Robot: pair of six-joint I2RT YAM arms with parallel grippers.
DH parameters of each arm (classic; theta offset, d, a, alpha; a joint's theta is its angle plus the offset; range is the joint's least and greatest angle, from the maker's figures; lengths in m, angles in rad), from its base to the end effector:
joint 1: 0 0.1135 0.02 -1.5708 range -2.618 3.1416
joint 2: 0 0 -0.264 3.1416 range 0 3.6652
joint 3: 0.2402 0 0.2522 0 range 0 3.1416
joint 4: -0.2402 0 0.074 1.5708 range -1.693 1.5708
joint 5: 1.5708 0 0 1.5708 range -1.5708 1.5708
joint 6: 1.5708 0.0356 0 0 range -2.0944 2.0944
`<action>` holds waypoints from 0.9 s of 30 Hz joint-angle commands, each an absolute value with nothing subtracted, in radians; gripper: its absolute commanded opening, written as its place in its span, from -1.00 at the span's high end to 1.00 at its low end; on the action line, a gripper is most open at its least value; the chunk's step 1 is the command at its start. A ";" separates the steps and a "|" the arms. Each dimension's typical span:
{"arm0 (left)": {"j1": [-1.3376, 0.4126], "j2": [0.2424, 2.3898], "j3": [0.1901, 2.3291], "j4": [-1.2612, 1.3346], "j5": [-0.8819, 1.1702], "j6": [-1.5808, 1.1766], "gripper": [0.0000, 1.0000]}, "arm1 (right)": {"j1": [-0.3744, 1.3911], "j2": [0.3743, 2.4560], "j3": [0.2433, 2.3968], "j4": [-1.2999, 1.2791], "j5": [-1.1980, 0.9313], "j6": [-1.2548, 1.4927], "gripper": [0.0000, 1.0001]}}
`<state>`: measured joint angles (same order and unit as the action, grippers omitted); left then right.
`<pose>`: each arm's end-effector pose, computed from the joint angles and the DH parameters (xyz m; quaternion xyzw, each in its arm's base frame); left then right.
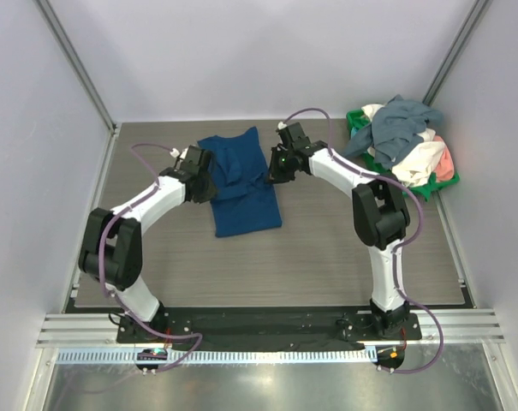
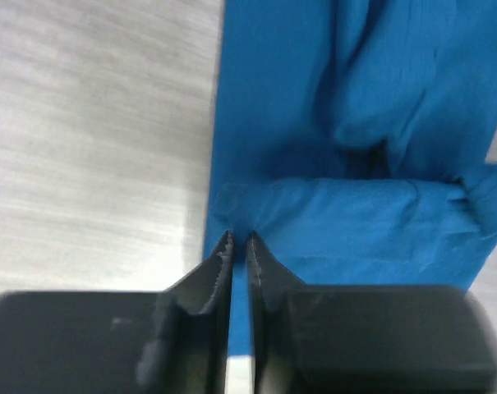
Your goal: Fold and stack the t-shirts
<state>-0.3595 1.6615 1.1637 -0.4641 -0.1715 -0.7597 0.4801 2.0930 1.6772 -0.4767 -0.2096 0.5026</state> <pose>0.3299 -0.1175 0.2227 -0.2141 0.9264 -0.0893 0.2965 0.4119 0.2229 0.2135 -0.0242 0.9382 0.2431 0.2452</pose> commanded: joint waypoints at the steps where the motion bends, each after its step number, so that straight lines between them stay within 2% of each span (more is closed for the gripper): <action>1: -0.318 1.730 1.259 -0.472 -0.143 -0.727 0.71 | 0.451 2.157 1.778 -0.488 -0.230 0.482 0.74; 2: -0.296 1.750 1.287 -0.479 -0.131 -0.721 0.58 | 0.440 2.211 1.857 -0.517 -0.233 0.477 0.50; 3: -0.282 1.773 1.355 -0.503 -0.120 -0.722 0.42 | 0.434 2.239 1.906 -0.531 -0.238 0.474 0.06; 5: -0.237 1.839 1.438 -0.529 -0.074 -0.723 0.08 | 0.410 2.334 2.092 -0.595 -0.252 0.469 -0.27; 6: -0.221 1.865 1.557 -0.573 -0.065 -0.723 -0.03 | 0.397 2.362 2.165 -0.623 -0.256 0.477 -0.32; 7: -0.209 1.912 1.619 -0.610 -0.052 -0.723 -0.10 | 0.387 2.391 2.236 -0.649 -0.265 0.482 -0.35; 9: -0.192 1.946 1.754 -0.726 -0.040 -0.707 -0.11 | 0.359 2.404 2.390 -0.692 -0.302 0.492 -0.40; 10: -0.192 1.947 1.840 -0.753 -0.043 -0.701 -0.12 | 0.356 2.384 2.399 -0.690 -0.305 0.494 -0.43; 12: -0.201 1.913 1.842 -0.749 -0.032 -0.706 -0.13 | 0.356 2.297 2.337 -0.680 -0.287 0.474 -0.48; 16: -0.236 1.780 1.640 -0.663 -0.014 -0.727 -0.09 | 0.386 2.089 1.997 -0.570 -0.295 0.471 -0.43; 17: -0.257 1.714 1.515 -0.634 -0.006 -0.735 -0.06 | 0.402 2.056 1.847 -0.505 -0.295 0.463 -0.43; 19: -0.310 1.649 1.336 -0.542 -0.006 -0.755 -0.03 | 0.466 1.999 1.725 -0.483 -0.275 0.440 -0.41; 24: -0.385 1.494 1.044 -0.327 -0.006 -0.822 0.05 | 0.574 2.009 1.635 -0.480 -0.233 0.405 -0.28; 27: -0.402 1.488 0.937 -0.217 0.026 -0.854 0.10 | 0.614 2.060 1.650 -0.494 -0.219 0.388 -0.23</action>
<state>-0.4065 1.5223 0.9958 -0.4084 -0.0090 -0.8043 0.6106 2.0315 1.6444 -0.5137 -0.2516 0.4286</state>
